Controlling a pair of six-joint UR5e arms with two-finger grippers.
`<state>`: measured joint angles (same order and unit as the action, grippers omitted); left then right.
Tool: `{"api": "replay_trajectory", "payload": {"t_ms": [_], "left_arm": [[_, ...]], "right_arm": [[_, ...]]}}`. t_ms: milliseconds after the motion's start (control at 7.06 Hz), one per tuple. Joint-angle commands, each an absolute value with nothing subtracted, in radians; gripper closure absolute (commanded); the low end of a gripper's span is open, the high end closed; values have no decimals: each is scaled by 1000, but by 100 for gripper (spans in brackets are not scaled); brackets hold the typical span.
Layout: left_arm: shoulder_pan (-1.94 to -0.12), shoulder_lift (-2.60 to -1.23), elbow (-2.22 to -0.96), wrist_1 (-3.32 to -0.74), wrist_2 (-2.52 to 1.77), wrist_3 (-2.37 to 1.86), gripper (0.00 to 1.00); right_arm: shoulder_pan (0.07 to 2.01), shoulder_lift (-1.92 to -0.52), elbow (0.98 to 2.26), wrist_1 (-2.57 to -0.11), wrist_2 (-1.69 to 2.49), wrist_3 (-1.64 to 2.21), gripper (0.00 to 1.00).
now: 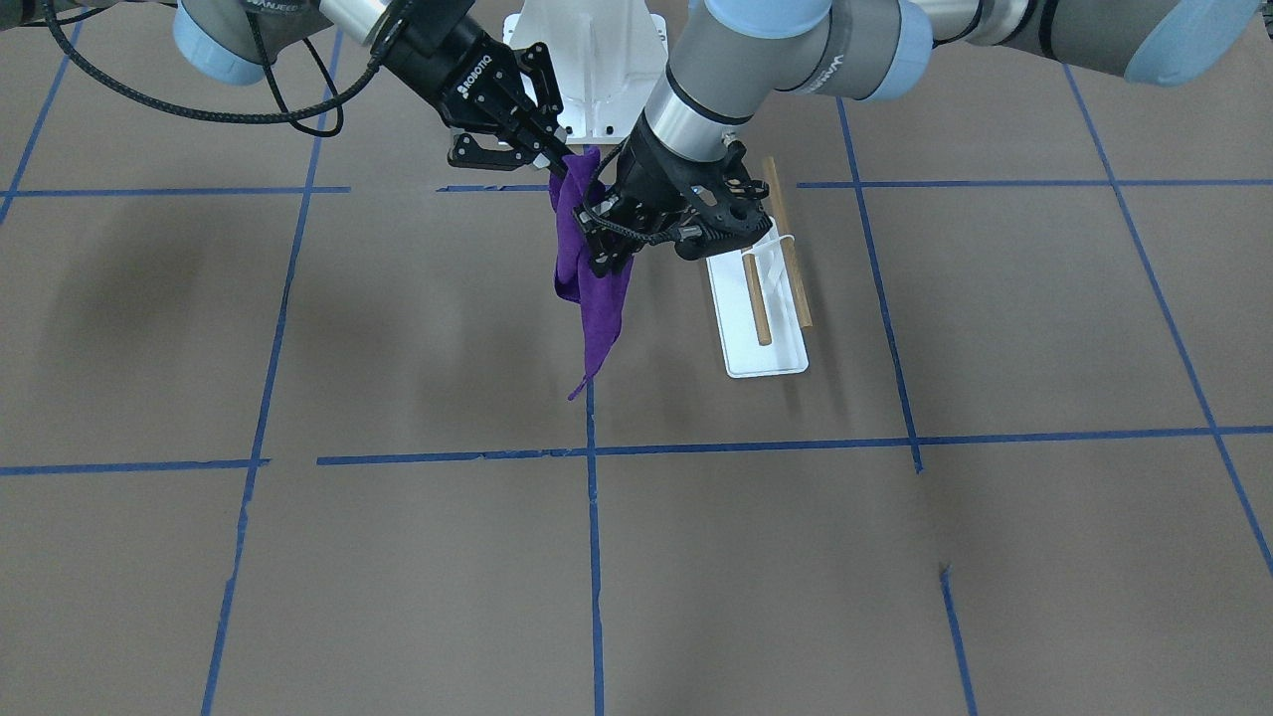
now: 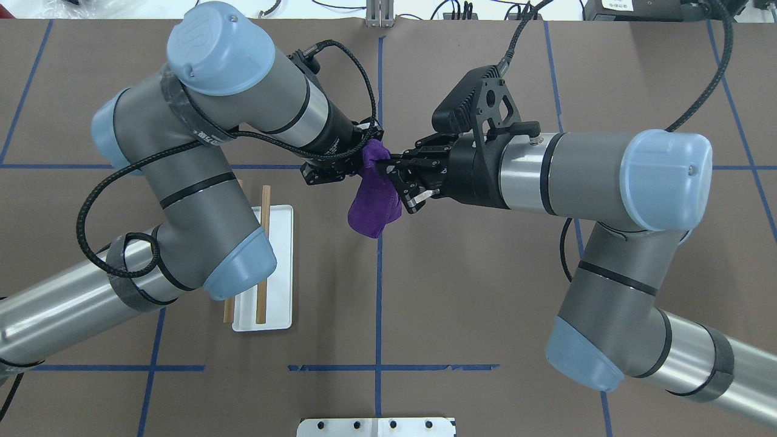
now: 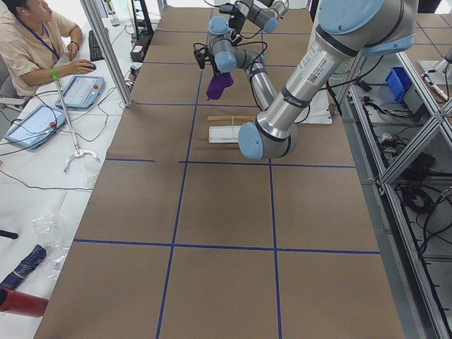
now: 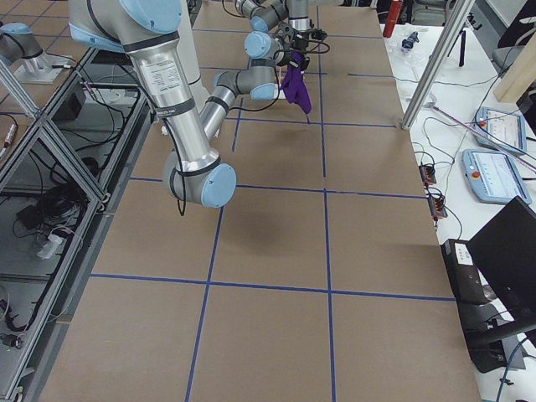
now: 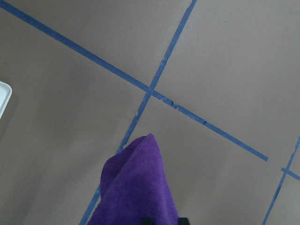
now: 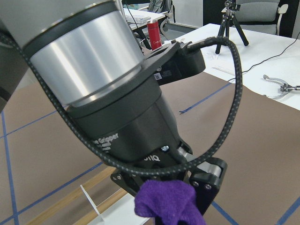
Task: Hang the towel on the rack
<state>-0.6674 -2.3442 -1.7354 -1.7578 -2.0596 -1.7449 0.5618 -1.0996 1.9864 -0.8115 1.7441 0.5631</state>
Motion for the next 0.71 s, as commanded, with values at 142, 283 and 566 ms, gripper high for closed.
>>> {"api": "replay_trajectory", "payload": {"t_ms": [142, 283, 566], "left_arm": [[-669, -2332, -1743, -1758, -2057, -1718, 100], [-669, -2318, -1749, -1758, -2059, -1695, 100], [-673, -2231, -1833, -1756, -2059, -1626, 100]], "right_arm": [[563, -1107, 1988, -840, 1782, 557, 100], [564, -1101, 2020, -950, 1820, 575, 23], [584, -1102, 2107, -1297, 1867, 578, 0]]}}
